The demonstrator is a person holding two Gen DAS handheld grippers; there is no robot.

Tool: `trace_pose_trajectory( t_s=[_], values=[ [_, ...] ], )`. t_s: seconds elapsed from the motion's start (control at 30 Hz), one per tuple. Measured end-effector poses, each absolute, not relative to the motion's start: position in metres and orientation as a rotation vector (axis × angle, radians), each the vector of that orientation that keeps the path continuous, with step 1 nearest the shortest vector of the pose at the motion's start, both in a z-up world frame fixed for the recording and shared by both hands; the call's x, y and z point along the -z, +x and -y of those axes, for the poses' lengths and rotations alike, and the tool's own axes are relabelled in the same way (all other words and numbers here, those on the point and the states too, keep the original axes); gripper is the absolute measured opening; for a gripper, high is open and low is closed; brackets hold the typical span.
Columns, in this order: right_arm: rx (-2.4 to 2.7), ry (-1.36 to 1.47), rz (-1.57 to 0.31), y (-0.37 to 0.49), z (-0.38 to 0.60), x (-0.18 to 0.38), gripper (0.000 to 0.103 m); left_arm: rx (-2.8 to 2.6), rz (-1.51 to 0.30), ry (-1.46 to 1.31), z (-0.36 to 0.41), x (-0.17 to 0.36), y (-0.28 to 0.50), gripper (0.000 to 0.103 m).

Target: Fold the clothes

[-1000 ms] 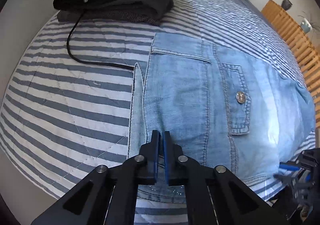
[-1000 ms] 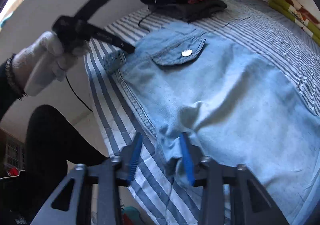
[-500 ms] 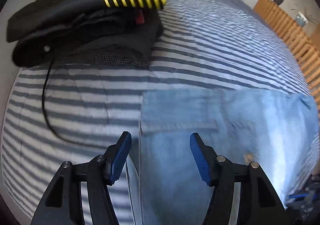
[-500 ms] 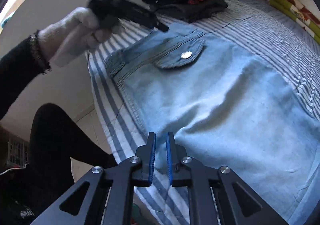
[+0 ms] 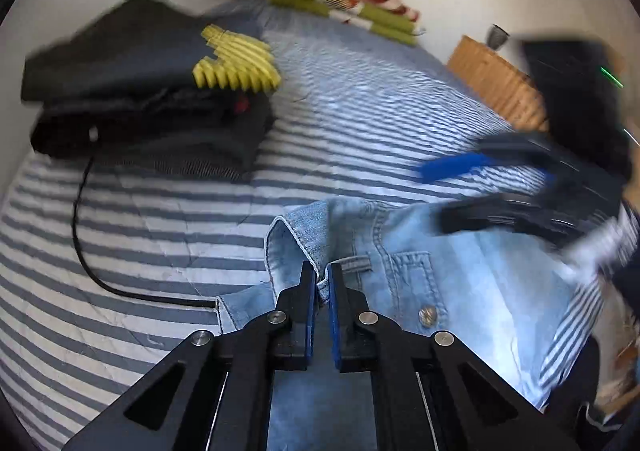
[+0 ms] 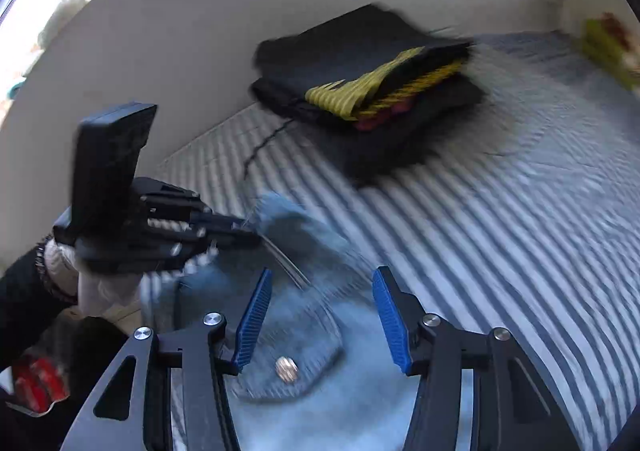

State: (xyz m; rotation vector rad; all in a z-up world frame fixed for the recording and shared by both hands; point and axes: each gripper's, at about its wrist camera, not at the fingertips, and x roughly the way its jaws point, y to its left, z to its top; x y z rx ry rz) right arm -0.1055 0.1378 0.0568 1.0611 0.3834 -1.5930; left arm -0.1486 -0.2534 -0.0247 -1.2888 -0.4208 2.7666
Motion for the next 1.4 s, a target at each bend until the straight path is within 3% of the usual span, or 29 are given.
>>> trace_pose_trajectory(
  t_s=[0.17, 0.33, 0.4, 0.53, 0.57, 0.6, 0.67, 0.87, 1.03, 1.13, 1.2, 1.27, 1.33, 1.4],
  values=[
    [1.412, 0.980, -0.608, -0.091, -0.097, -0.035, 0.055, -2.726, 0.380, -1.238, 0.256, 0.009, -0.141, 0.006],
    [1.377, 1.050, -0.637, -0.104, -0.087, -0.013, 0.055, -2.695, 0.292, -1.303, 0.252, 0.021, -0.143, 0.006],
    [1.389, 1.094, -0.626, -0.119, -0.086, -0.007, 0.061, -2.687, 0.255, -1.336, 0.252, 0.031, -0.145, 0.012],
    [1.359, 1.134, -0.614, -0.133, -0.080, 0.007, 0.062, -2.705, 0.262, -1.345, 0.258, 0.040, -0.134, 0.012],
    [1.335, 1.155, -0.597, -0.133, -0.075, 0.013, 0.059, -2.705, 0.263, -1.358, 0.261, 0.041, -0.132, 0.018],
    [1.308, 1.179, -0.579, -0.130, -0.074, 0.017, 0.036, -2.709, 0.262, -1.380, 0.263, 0.042, -0.130, 0.036],
    [1.327, 1.144, -0.586, -0.121, -0.074, 0.013, 0.011, -2.724, 0.312, -1.387, 0.275, 0.043, -0.125, 0.065],
    [1.383, 0.973, -0.424, -0.100, -0.120, -0.057, 0.007, -2.622, 0.658, -1.250, 0.310, 0.044, -0.118, 0.070],
    [1.373, 0.884, -0.465, -0.077, -0.132, -0.095, 0.007, -2.481, 0.479, -1.259, 0.266, 0.054, -0.128, 0.075],
    [1.386, 0.877, -0.507, -0.071, -0.121, -0.097, 0.007, -2.349, 0.391, -1.362, 0.241, 0.071, -0.123, 0.071],
    [1.384, 0.895, -0.508, -0.068, -0.114, -0.093, 0.007, -2.344, 0.290, -1.421, 0.230, 0.076, -0.108, 0.030],
    [1.371, 0.893, -0.540, -0.060, -0.107, -0.087, 0.007, -2.356, 0.360, -1.450, 0.235, 0.073, -0.093, 0.012],
    [1.363, 0.889, -0.551, -0.062, -0.105, -0.081, 0.007, -2.337, 0.449, -1.411, 0.240, 0.064, -0.075, 0.010],
    [1.352, 0.899, -0.556, -0.062, -0.096, -0.071, 0.007, -2.353, 0.430, -1.419, 0.240, 0.059, -0.058, 0.010]
  ],
)
